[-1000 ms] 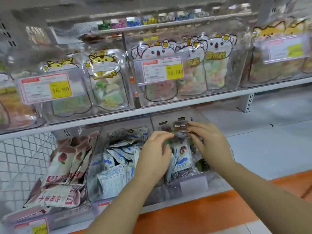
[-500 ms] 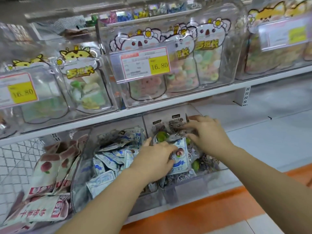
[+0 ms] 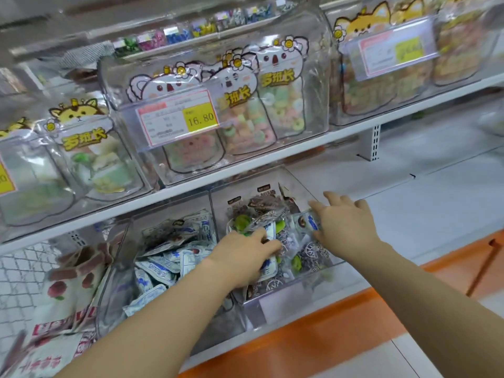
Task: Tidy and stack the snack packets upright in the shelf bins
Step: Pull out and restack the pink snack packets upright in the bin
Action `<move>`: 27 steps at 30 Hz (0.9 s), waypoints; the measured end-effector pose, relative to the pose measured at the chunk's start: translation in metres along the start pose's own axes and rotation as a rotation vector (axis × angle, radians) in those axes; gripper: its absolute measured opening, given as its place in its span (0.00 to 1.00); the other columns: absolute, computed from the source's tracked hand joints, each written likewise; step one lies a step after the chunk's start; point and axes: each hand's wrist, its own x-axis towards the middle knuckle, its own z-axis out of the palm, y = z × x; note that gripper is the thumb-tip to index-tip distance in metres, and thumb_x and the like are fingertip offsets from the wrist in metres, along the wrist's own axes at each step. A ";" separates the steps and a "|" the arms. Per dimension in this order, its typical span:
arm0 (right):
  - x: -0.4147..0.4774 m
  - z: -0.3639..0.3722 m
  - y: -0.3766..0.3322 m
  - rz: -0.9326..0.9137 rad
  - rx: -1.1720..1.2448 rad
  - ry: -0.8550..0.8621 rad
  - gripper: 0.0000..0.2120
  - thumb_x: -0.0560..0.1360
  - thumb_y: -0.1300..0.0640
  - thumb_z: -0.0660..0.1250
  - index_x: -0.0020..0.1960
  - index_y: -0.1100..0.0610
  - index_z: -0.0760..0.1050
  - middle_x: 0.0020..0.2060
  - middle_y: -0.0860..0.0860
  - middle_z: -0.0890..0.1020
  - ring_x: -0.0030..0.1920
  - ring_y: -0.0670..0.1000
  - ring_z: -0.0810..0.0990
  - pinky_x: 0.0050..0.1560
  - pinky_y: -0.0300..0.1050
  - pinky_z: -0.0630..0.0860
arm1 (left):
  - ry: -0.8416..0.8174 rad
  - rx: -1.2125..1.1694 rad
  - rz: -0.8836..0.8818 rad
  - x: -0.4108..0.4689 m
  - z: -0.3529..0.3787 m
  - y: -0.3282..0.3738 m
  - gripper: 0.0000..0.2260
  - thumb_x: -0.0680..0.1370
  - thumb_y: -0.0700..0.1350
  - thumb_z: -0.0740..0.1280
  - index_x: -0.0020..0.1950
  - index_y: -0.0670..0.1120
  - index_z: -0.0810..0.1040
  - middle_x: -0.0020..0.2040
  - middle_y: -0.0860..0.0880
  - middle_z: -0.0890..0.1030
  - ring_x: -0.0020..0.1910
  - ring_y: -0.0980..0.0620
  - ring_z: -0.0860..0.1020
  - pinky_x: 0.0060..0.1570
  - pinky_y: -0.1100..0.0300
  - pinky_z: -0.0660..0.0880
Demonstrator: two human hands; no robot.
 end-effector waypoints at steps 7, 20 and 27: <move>0.013 0.007 -0.003 -0.014 -0.033 0.023 0.15 0.75 0.44 0.63 0.54 0.53 0.75 0.53 0.51 0.77 0.57 0.55 0.74 0.58 0.50 0.64 | -0.038 -0.022 -0.011 -0.003 0.003 -0.002 0.19 0.76 0.32 0.58 0.62 0.51 0.66 0.60 0.44 0.69 0.48 0.39 0.75 0.50 0.48 0.68; 0.008 0.002 -0.003 -0.026 -0.052 0.015 0.05 0.74 0.55 0.65 0.48 0.54 0.75 0.41 0.50 0.70 0.54 0.54 0.73 0.59 0.50 0.63 | 0.174 -0.229 -0.161 -0.001 -0.004 -0.024 0.14 0.74 0.35 0.61 0.52 0.50 0.81 0.49 0.51 0.82 0.58 0.47 0.74 0.72 0.54 0.56; 0.010 0.003 -0.004 -0.035 -0.088 0.012 0.08 0.72 0.61 0.63 0.51 0.55 0.75 0.44 0.51 0.71 0.55 0.54 0.73 0.63 0.52 0.62 | 0.320 -0.429 -0.195 -0.030 -0.021 -0.022 0.14 0.78 0.42 0.56 0.47 0.42 0.82 0.48 0.47 0.82 0.48 0.52 0.76 0.67 0.66 0.54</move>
